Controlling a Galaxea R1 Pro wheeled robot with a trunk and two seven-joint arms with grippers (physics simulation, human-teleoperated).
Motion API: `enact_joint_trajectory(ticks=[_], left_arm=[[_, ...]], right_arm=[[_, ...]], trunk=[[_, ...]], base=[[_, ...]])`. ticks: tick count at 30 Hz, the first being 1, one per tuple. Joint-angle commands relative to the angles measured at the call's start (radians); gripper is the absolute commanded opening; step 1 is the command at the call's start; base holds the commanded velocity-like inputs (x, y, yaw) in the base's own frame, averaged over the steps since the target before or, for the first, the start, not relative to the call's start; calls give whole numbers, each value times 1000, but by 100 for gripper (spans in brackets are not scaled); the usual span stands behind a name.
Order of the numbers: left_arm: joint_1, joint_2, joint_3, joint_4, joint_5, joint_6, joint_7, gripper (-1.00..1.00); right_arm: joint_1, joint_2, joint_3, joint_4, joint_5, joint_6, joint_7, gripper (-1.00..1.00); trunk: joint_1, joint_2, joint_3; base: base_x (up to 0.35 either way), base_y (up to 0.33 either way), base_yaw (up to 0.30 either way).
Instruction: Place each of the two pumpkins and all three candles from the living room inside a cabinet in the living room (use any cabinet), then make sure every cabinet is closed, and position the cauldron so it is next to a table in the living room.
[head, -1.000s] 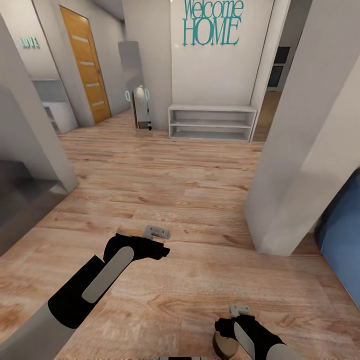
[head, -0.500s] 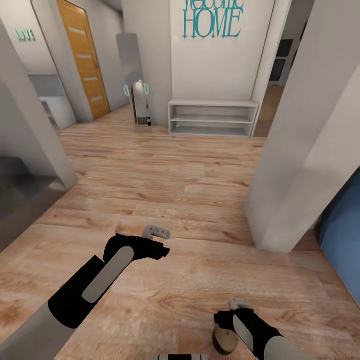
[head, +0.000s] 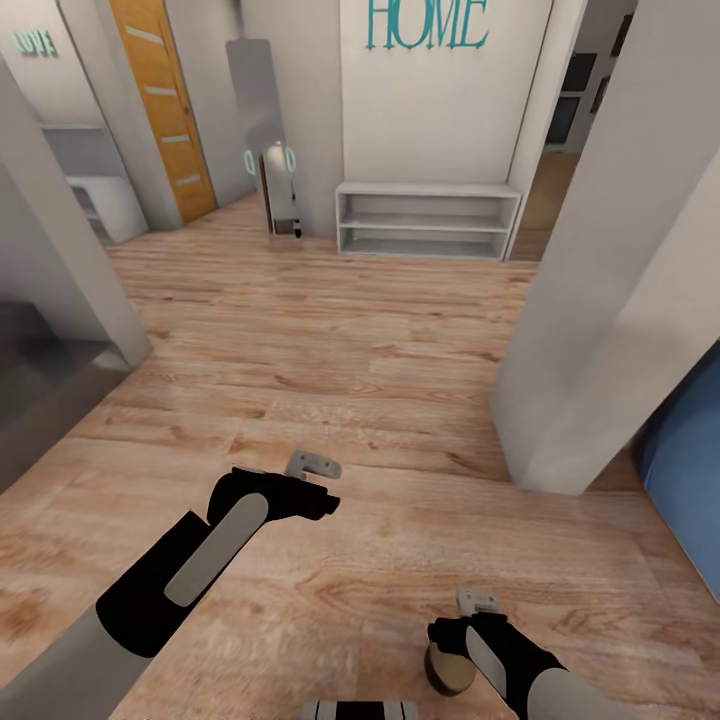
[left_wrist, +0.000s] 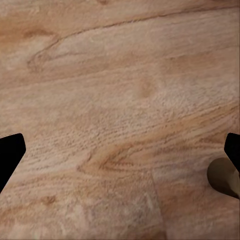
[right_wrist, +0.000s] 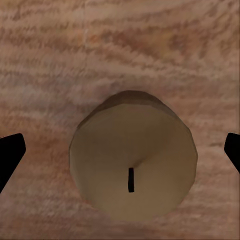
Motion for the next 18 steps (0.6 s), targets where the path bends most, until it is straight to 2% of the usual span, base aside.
enact_joint_trajectory(ticks=[1,14,18], left_arm=[[-1,1,-2,-1,10,1,10,100],[-1,1,-5,-1,9,1,10,100],[-1,1,-5,-1,9,1,10,100]], right_arm=[[0,-1,8,-2,-10,5,-8,100],[-8,-3,8,-1,-11,5,-8,100],[-15,-3,8,-1,-10,5,-8,100]], trunk=[[0,-1,-5],[6,-4,-55],[6,-4,-55]], base=[[0,0,0],[0,0,0],[0,0,0]])
